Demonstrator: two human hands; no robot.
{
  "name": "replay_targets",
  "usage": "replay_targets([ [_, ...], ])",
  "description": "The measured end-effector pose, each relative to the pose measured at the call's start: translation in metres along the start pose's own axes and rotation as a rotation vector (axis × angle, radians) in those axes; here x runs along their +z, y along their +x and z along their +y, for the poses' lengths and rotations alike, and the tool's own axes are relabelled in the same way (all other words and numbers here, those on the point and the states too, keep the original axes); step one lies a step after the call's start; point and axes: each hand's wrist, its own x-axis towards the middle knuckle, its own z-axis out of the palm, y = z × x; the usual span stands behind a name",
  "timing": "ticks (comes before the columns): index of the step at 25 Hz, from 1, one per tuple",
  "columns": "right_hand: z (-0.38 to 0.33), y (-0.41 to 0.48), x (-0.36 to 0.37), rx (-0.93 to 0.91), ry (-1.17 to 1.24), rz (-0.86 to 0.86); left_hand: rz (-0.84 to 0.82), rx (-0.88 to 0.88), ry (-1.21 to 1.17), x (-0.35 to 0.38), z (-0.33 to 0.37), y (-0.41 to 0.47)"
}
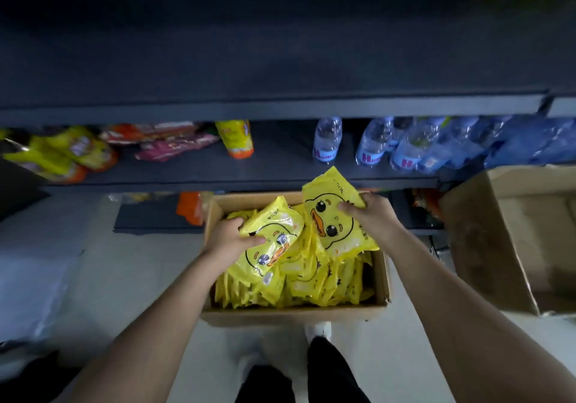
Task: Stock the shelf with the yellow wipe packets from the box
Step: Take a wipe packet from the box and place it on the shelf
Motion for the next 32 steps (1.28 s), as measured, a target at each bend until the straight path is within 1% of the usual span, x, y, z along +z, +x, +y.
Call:
replay_targets([
  [3, -0.057, -0.040, 0.010, -0.067, -0.005, 0.003, 0.074, 0.095, 0.026, -0.069, 0.013, -0.038],
  [5, -0.097, -0.074, 0.019, -0.110, -0.045, -0.003, 0.156, 0.160, 0.045, -0.117, 0.013, -0.067],
  [9, -0.172, -0.142, 0.036, -0.253, -0.103, 0.058, 0.241, 0.257, 0.011, -0.207, 0.009, -0.128],
  [13, -0.245, -0.207, 0.048, -0.415, -0.132, 0.130, 0.341, 0.304, 0.062, -0.291, 0.011, -0.188],
  [18, -0.321, -0.259, 0.053, -0.598, -0.179, 0.185, 0.415, 0.413, 0.102, -0.373, 0.030, -0.242],
  [22, -0.383, -0.282, 0.053, -0.719, -0.304, 0.181, 0.492, 0.491, 0.198, -0.432, 0.057, -0.265],
  [25, -0.428, -0.283, 0.051, -0.792, -0.446, 0.220, 0.532, 0.511, 0.294, -0.468, 0.081, -0.271],
  [28, -0.471, -0.273, 0.048, -0.876, -0.563, 0.242, 0.563, 0.535, 0.310, -0.501, 0.107, -0.262],
  [32, -0.513, -0.254, 0.040, -0.933, -0.652, 0.285, 0.600, 0.555, 0.330, -0.534, 0.134, -0.240],
])
